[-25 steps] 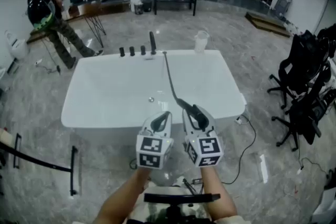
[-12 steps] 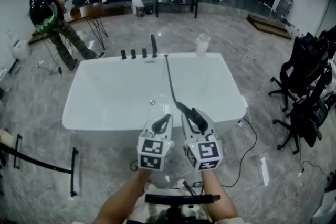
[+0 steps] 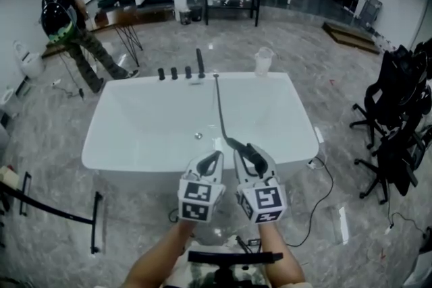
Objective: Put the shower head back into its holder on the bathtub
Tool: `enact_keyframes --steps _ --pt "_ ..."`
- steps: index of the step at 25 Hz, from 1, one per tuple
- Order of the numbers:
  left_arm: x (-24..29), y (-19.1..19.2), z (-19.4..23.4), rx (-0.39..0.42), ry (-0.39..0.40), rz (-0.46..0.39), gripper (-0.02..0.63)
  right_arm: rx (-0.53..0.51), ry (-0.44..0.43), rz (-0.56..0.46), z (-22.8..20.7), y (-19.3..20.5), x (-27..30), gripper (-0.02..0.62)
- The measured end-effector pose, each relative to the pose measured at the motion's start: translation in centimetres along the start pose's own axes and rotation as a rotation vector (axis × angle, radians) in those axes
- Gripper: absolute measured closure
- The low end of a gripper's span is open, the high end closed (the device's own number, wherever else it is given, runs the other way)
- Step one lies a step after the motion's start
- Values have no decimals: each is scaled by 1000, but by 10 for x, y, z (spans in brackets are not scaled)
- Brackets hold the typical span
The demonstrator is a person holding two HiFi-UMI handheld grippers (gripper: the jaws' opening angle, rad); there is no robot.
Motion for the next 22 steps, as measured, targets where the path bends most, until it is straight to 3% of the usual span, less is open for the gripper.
enact_keyframes --steps 22 --pt "70 -14 -46 19 -53 3 601 -16 -71 -53 -85 0 4 454"
Point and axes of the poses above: the fingertips, and each gripper's own axes: x forward along the fingers, z to its left, y out of its underside, the point moved 3 cm from there along -x, backward along the fingers, and after that the axes turned 2 degrees about x, right-handed, at the moved point
